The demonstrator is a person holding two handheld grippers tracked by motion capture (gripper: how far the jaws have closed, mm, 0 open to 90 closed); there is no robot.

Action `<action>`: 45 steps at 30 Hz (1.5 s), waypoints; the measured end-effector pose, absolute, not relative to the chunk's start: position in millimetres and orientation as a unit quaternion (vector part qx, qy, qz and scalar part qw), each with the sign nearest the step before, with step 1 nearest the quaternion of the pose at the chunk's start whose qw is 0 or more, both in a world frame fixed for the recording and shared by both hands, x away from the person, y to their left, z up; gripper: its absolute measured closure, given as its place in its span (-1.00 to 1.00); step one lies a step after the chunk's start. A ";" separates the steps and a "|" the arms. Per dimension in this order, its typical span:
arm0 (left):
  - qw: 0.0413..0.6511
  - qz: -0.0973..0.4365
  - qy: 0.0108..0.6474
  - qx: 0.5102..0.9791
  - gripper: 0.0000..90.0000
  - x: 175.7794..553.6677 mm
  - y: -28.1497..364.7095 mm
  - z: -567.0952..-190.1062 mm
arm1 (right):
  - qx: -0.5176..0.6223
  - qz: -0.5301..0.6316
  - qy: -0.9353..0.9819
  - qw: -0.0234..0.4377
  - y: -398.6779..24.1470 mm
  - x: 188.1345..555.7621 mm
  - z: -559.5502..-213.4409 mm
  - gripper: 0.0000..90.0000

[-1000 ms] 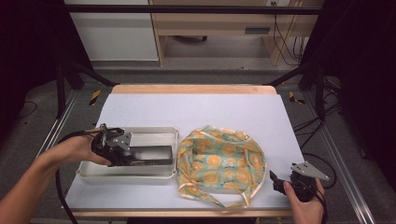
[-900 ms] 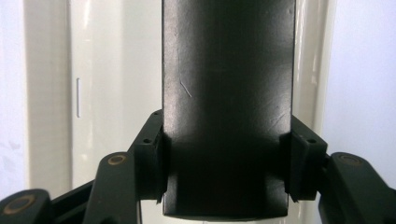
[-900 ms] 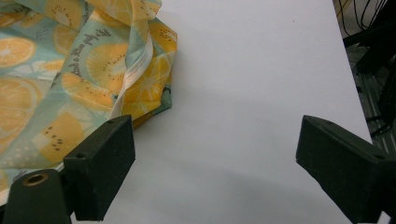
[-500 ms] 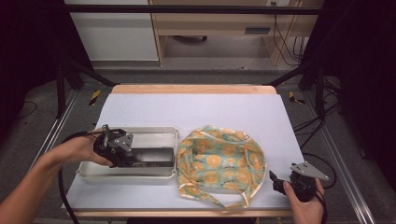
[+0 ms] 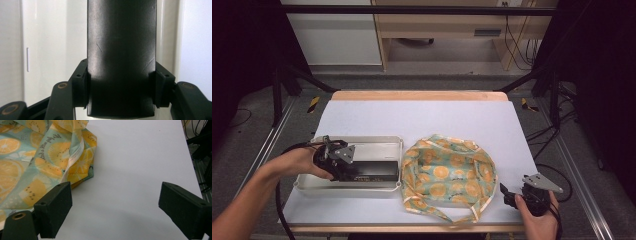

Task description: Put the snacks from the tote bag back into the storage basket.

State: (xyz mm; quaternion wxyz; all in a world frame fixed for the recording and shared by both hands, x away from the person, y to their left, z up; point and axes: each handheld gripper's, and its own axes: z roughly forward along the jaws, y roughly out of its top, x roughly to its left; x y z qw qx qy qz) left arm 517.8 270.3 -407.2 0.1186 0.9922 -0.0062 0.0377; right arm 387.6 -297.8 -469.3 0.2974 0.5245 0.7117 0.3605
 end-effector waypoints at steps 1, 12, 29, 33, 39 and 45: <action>0.120 0.038 -0.008 0.992 -0.03 517.5 270.1 -408.3 | 0.524 0.361 0.711 0.298 -297.8 387.7 -469.3 -0.73; 0.121 0.030 -0.010 0.992 -0.03 518.4 269.9 -414.2 | 0.524 0.357 0.714 0.298 -297.6 388.1 -470.2 -0.73; 0.123 0.025 -0.015 0.992 -0.05 521.8 272.8 -420.4 | 0.523 0.357 0.716 0.294 -297.1 388.0 -470.2 -0.73; 0.127 0.023 -0.013 0.992 -0.06 522.9 273.5 -421.3 | 0.522 0.357 0.717 0.293 -296.3 388.0 -470.2 -0.74; 0.121 0.018 -0.003 0.993 -0.29 524.8 271.7 -422.3 | 0.522 0.358 0.718 0.289 -296.1 388.3 -470.8 -0.75; 0.135 0.028 0.012 0.990 -0.49 523.0 272.7 -413.9 | 0.521 0.358 0.719 0.289 -295.7 388.1 -470.4 -0.75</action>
